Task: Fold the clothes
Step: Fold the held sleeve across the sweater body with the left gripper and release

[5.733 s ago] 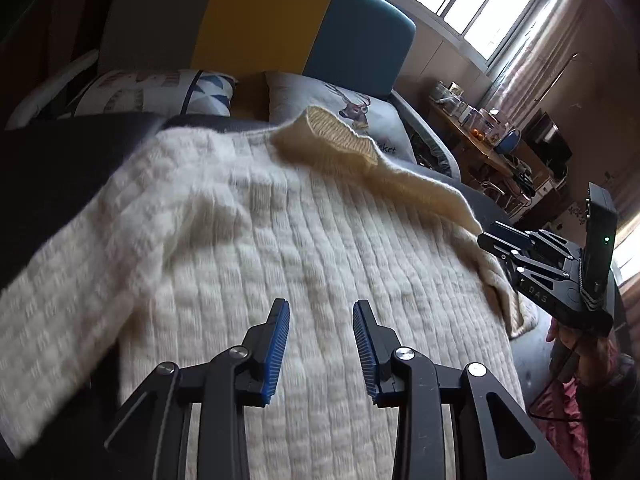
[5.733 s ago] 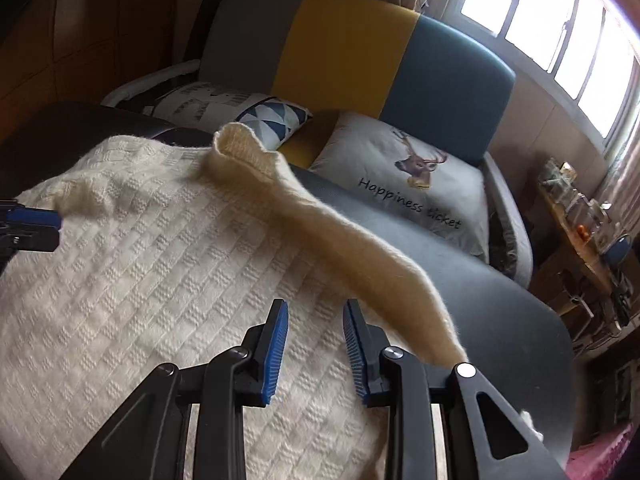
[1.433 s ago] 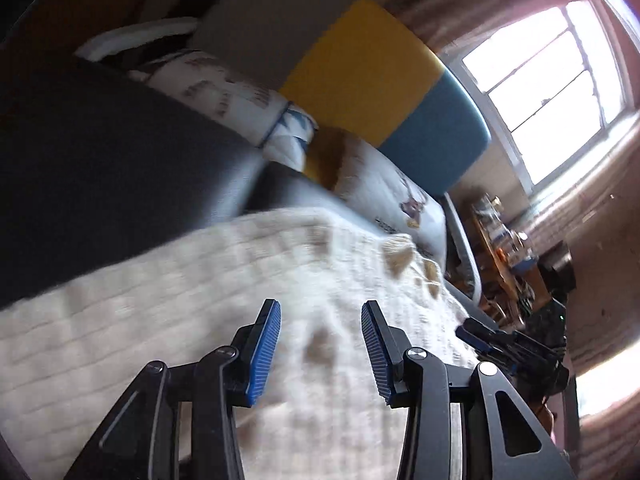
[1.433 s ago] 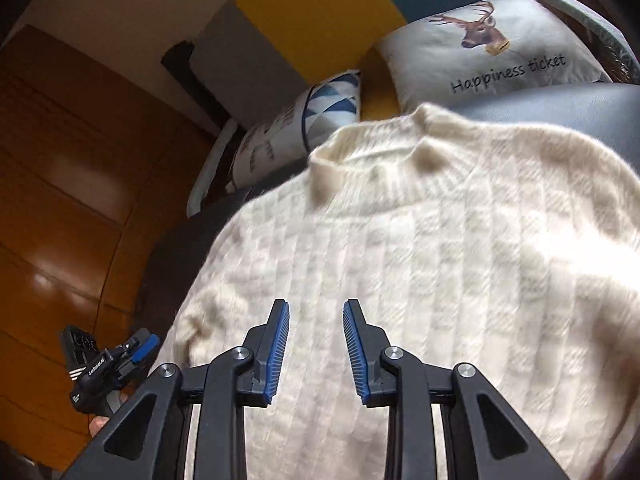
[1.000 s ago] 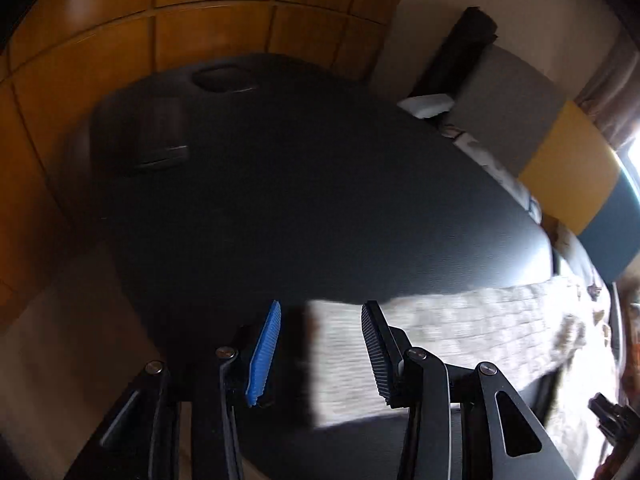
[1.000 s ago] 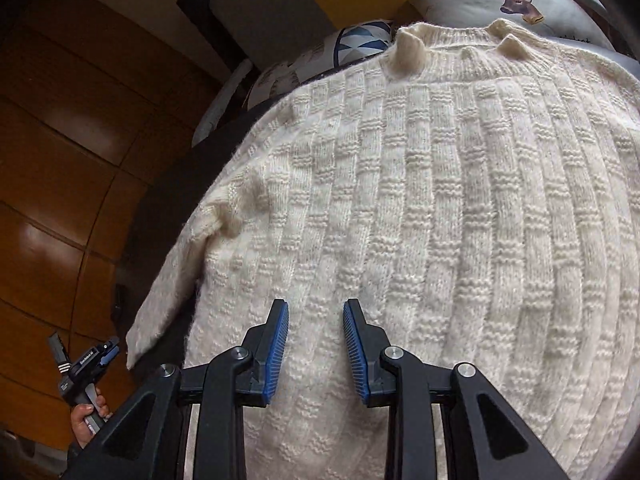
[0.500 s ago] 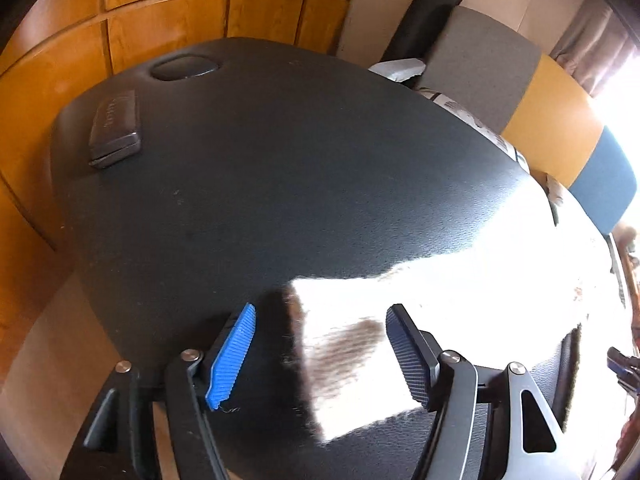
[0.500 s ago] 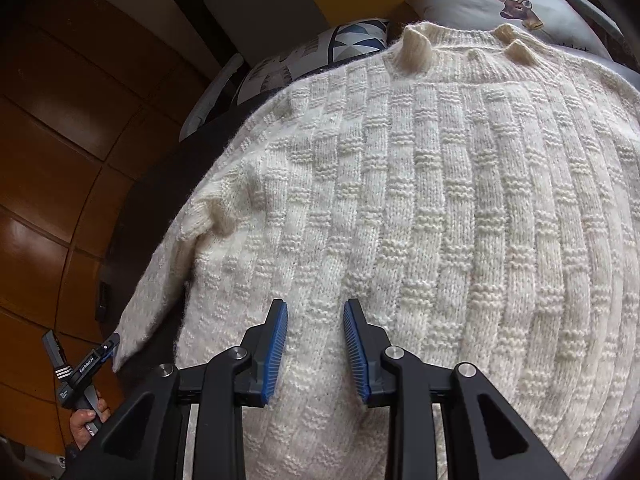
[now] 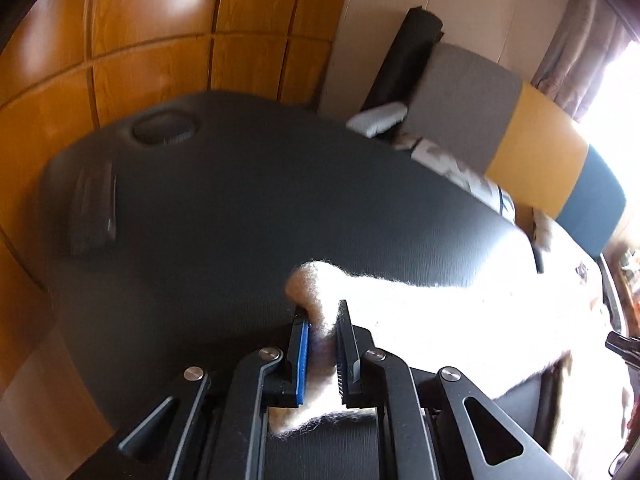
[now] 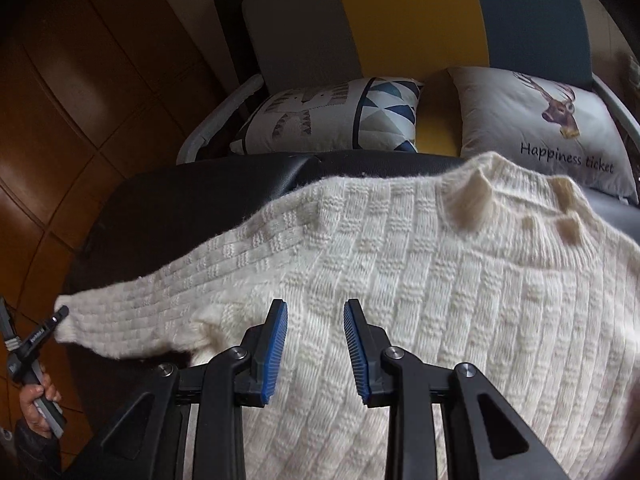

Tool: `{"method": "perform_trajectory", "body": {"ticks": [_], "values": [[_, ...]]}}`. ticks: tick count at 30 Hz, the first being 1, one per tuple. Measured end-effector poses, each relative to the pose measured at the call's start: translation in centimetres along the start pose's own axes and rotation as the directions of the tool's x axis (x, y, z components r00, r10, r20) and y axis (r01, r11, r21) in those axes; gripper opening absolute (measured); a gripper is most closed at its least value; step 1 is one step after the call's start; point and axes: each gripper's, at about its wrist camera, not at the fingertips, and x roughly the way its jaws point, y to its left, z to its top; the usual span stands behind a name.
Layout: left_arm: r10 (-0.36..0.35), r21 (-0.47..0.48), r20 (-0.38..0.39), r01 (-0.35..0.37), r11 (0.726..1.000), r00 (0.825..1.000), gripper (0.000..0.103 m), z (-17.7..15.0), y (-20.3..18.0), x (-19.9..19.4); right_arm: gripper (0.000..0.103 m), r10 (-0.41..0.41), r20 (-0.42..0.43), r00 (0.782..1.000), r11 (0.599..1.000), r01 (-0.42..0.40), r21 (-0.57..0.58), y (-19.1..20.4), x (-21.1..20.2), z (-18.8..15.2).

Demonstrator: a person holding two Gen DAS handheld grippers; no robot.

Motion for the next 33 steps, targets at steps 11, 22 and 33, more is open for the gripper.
{"method": "perform_trajectory", "body": {"ticks": [11, 22, 33], "values": [[0.116, 0.144, 0.064, -0.124, 0.982, 0.991, 0.011, 7.6, -2.1, 5.9, 0.030, -0.209, -0.059, 0.976, 0.964, 0.196, -0.179, 0.7, 6.4, 2.0], [0.282, 0.307, -0.040, -0.257, 0.916, 0.959, 0.011, 10.6, -6.2, 18.0, 0.030, -0.207, -0.054, 0.977, 0.959, 0.192, -0.210, 0.7, 6.0, 1.1], [0.125, 0.167, 0.055, -0.133, 0.977, 0.991, 0.019, 13.4, -7.0, 10.1, 0.030, 0.087, -0.108, 0.990, 0.906, -0.124, -0.404, 8.6, 0.8, -7.1]]}}
